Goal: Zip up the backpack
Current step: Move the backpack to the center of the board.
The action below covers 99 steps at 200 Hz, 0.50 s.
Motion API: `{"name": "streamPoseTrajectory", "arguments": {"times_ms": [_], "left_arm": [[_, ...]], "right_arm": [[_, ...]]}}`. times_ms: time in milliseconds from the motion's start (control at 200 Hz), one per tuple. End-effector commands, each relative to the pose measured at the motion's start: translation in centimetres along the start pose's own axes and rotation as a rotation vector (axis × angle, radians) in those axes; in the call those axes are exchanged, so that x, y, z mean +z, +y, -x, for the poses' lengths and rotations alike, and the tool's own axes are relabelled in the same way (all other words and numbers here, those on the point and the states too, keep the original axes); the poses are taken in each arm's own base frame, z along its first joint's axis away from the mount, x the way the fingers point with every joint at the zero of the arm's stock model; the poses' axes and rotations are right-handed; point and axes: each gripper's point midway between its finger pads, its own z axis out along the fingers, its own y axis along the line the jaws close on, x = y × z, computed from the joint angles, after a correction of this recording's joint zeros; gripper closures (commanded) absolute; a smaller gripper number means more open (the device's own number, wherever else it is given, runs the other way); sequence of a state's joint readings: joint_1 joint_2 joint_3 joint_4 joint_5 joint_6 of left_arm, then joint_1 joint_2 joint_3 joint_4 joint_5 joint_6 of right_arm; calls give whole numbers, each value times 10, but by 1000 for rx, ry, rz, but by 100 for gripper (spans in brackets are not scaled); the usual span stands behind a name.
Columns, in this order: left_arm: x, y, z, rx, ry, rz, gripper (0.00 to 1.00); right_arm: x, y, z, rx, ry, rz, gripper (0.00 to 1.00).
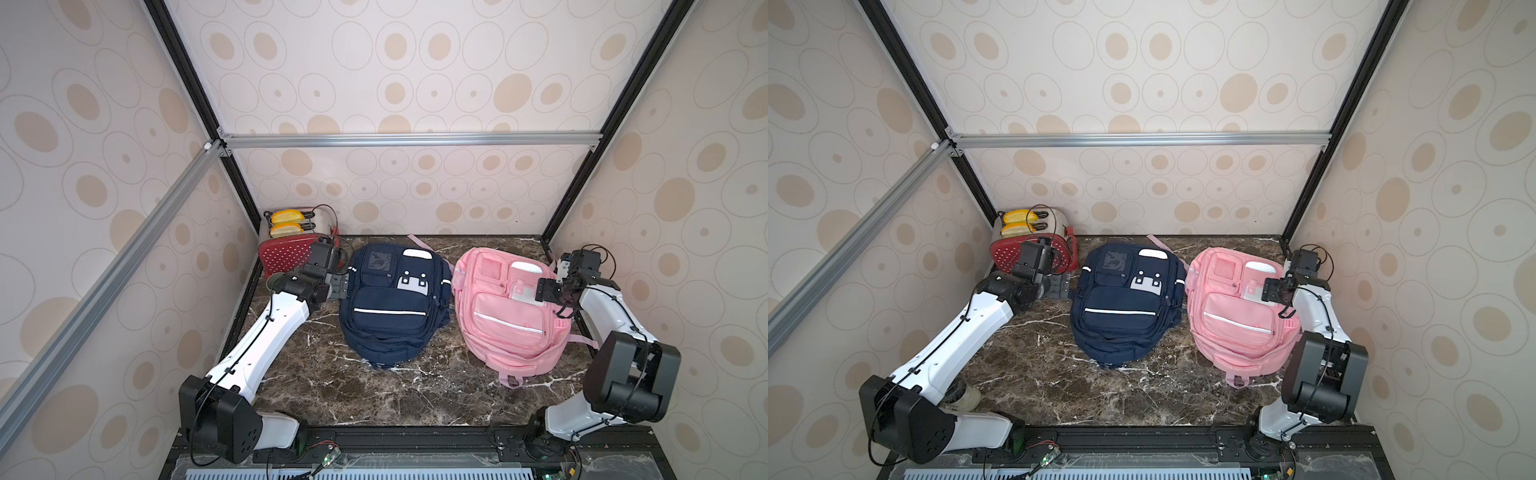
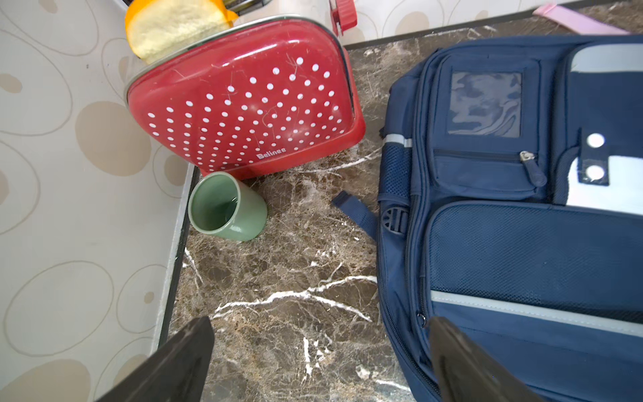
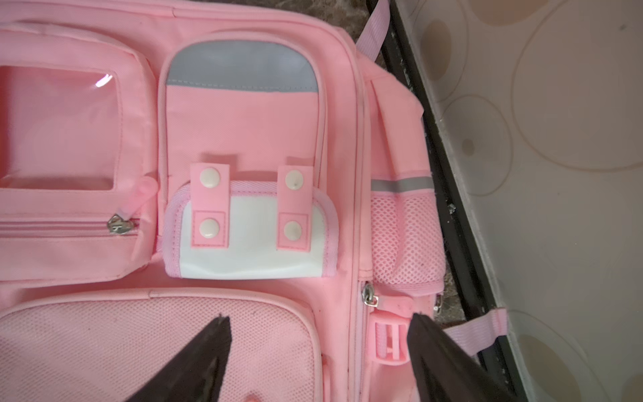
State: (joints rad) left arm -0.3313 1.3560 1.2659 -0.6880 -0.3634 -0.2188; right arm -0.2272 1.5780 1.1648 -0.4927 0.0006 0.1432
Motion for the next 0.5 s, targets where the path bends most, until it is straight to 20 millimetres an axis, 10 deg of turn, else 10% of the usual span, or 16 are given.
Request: {"name": "streamPoseTrajectory", "arguments": {"times_ms": [0,255,371,491], "left_arm": [[-3,1,12,-21,-33,-7,1],[10,-6,8,-67,-54,-25,1],[16,-5,3,-62,-53,-26,1],[18,4,4,-61,-57,-9,1]], "right_arm": [[20,-29,-17,137,74,-23,16],[63,19,-39,187,243,333,41],[53,52,-37,20,218,332,35],[36,37,-22,19,135,220,9]]}}
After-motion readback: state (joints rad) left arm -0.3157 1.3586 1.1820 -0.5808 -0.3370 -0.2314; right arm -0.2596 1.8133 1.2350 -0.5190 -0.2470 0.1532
